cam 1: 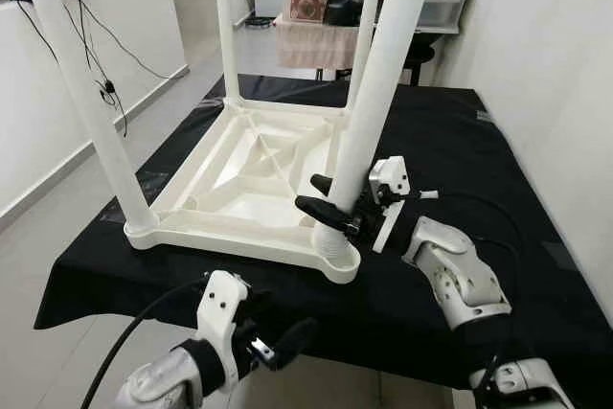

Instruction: Building children table

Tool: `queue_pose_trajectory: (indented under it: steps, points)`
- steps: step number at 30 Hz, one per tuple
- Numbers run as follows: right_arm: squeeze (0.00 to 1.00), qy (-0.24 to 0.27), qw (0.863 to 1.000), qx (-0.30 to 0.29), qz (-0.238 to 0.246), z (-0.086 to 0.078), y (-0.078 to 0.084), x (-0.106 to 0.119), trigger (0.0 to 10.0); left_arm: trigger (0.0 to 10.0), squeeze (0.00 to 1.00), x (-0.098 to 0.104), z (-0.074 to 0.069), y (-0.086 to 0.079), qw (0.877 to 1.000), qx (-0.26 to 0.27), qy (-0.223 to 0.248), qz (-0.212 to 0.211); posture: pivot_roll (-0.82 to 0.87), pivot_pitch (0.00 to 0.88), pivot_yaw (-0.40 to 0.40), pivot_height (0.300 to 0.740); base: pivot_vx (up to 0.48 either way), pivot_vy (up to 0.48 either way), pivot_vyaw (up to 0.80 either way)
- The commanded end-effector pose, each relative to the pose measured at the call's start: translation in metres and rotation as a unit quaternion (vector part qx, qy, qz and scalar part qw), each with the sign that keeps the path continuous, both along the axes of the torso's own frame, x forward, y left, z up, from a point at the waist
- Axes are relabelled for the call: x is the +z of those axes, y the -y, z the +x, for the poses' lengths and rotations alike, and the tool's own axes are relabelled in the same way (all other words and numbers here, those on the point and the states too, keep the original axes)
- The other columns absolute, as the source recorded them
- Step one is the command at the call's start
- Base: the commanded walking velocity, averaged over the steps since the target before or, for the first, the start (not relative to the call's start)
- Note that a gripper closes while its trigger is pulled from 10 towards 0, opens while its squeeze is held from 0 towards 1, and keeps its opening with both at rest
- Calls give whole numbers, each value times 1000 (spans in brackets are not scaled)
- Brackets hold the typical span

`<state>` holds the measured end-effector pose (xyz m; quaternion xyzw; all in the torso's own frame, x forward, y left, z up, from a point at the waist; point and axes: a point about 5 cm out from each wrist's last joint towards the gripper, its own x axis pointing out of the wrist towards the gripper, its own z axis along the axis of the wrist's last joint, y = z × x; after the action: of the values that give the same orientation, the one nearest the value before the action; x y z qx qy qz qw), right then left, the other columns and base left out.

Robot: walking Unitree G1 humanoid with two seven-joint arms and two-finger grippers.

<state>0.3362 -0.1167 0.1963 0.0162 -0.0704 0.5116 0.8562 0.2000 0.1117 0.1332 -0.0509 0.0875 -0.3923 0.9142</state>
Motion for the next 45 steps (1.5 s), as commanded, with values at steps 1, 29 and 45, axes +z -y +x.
queue_pose_trajectory:
  steps: [1, 29, 45]
  points:
    - [0, -14, 1000, 21, 3, 2, -3, -2, 10000, 10000, 0, 0, -11, 0, 999, -25, 4, 38, 36, 117, -54, 740, 0, 0, 0]
    - [0, -3, 1000, 10, -7, 23, -3, 5, 10000, 10000, 0, 32, -6, -27, 988, 40, 119, 94, 32, 225, -29, 740, 0, 0, 0]
    - [0, 4, 997, 76, -20, 15, -10, 3, 10000, 10000, 0, 34, 0, -22, 996, 33, 85, 0, 28, 225, -8, 740, 0, 0, 0]
